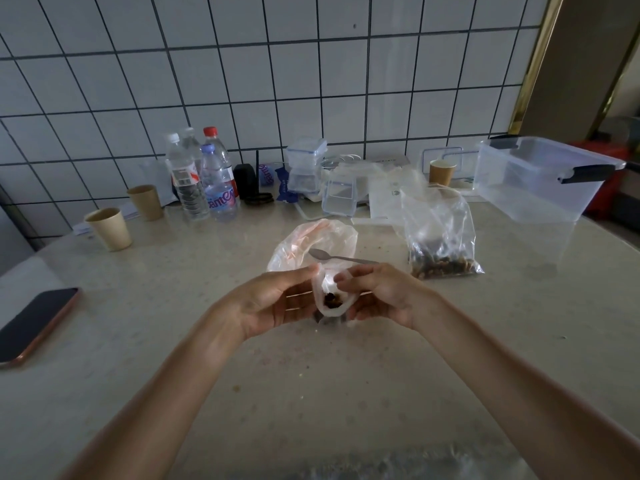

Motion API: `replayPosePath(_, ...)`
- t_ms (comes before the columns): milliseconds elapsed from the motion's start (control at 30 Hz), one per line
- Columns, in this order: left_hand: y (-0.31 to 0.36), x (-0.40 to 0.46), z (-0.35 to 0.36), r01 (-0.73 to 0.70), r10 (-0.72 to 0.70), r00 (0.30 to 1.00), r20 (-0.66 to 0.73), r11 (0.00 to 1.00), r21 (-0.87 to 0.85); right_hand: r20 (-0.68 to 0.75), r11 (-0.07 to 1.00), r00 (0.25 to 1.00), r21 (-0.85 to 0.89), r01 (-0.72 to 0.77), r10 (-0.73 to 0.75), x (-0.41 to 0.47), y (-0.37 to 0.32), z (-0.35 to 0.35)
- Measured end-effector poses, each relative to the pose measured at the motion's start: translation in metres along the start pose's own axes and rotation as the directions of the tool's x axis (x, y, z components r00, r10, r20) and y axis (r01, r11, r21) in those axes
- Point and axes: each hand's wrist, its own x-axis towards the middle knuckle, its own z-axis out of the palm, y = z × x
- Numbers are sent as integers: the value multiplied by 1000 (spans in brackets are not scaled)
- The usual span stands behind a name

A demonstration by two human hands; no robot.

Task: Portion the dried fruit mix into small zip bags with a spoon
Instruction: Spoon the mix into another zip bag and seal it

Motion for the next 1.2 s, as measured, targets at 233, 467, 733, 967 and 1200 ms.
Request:
replayPosePath(233,4,2,12,-97,123,968,-218,987,126,-270,906,879,-277,319,-393,-1,4,11)
replayPosePath(467,8,3,9,-216,672,665,-326,591,777,-202,489,677,-831,263,-707,-9,1,13)
replayPosePath(733,21,-8,6,-151,203,960,-192,956,253,1,984,994,140,109,-110,-19,-26,-6)
replayPosePath(967,16,-9,-14,-118,147,984,104,962,-248,151,896,969,429,115,-197,-18,-12,-26)
replayPosePath(1200,13,-12,-10,-212,235,966,109,958,-193,1,937,970,257,236,-245,-18,-15,-15)
